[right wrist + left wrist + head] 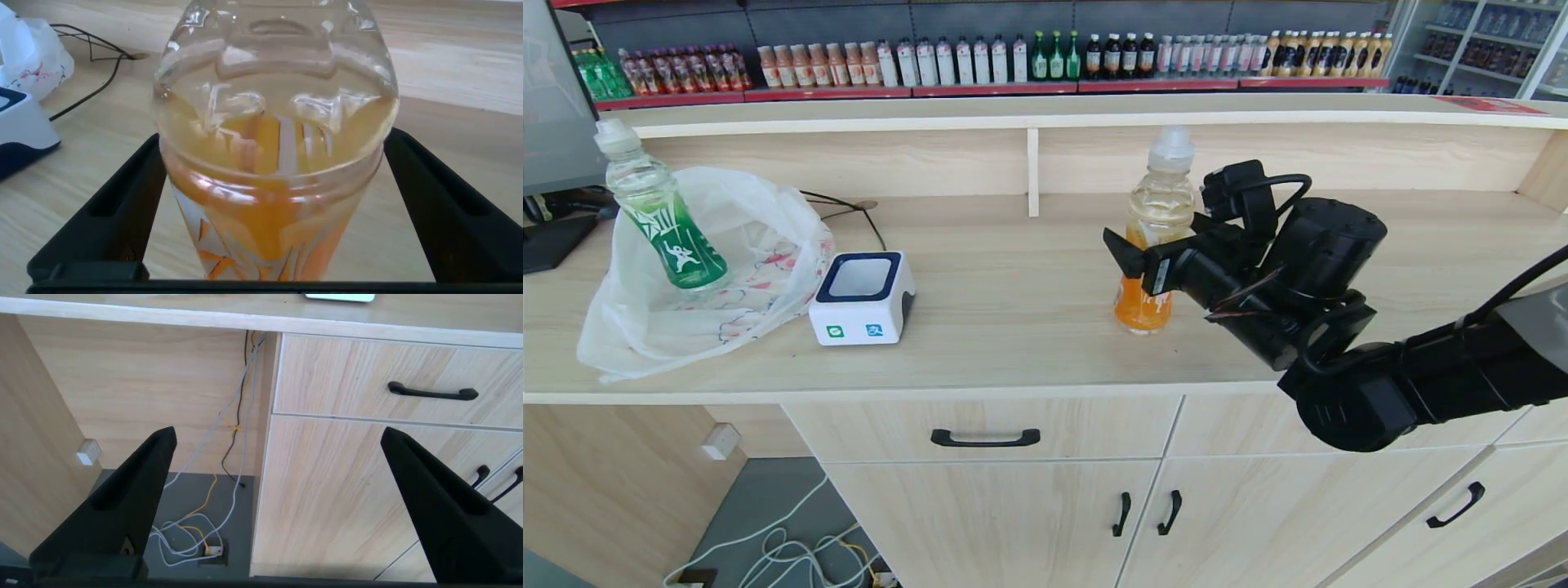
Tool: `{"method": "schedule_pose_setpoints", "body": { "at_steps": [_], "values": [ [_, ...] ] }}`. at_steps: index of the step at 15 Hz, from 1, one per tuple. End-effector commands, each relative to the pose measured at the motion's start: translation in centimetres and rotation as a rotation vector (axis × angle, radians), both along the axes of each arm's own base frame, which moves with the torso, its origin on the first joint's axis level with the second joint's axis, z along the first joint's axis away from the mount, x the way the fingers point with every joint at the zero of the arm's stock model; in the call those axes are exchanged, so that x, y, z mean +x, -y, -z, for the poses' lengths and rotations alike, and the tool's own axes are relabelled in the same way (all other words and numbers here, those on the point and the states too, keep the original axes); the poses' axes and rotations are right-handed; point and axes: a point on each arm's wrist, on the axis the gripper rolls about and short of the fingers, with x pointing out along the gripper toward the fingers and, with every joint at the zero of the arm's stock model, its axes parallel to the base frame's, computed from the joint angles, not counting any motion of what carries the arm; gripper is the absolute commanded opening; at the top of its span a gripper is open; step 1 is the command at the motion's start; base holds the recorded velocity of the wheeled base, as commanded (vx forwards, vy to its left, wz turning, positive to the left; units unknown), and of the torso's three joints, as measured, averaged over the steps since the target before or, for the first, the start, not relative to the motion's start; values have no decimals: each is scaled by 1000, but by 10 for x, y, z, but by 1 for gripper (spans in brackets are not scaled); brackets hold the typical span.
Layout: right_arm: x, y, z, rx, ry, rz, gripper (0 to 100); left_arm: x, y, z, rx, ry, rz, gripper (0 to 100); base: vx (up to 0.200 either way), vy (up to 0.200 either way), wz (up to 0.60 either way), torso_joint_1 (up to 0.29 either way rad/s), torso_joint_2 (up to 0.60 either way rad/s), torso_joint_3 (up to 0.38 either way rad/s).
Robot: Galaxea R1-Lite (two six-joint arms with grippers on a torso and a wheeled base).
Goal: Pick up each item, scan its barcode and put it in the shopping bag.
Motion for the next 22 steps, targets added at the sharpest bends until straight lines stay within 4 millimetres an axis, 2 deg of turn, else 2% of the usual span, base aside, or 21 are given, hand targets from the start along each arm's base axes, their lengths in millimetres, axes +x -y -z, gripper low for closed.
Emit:
{"method": "schedule_pose_setpoints", "body": {
  "at_steps": [1,16,17,22],
  "values": [
    [2,-1,-5,4,17,1,100,0,0,0,0,1,1,100,0,0,0,0,0,0],
    [13,-10,-10,1,11,25,100,0,0,0,0,1,-1,100,0,0,0,0,0,0],
    [13,-10,-10,1,11,25,0,0,0,0,0,1,-1,100,0,0,0,0,0,0],
    [13,-9,-12,4,17,25,0,0,0,0,-1,1,-1,100,0,0,0,0,0,0]
  ]
}}
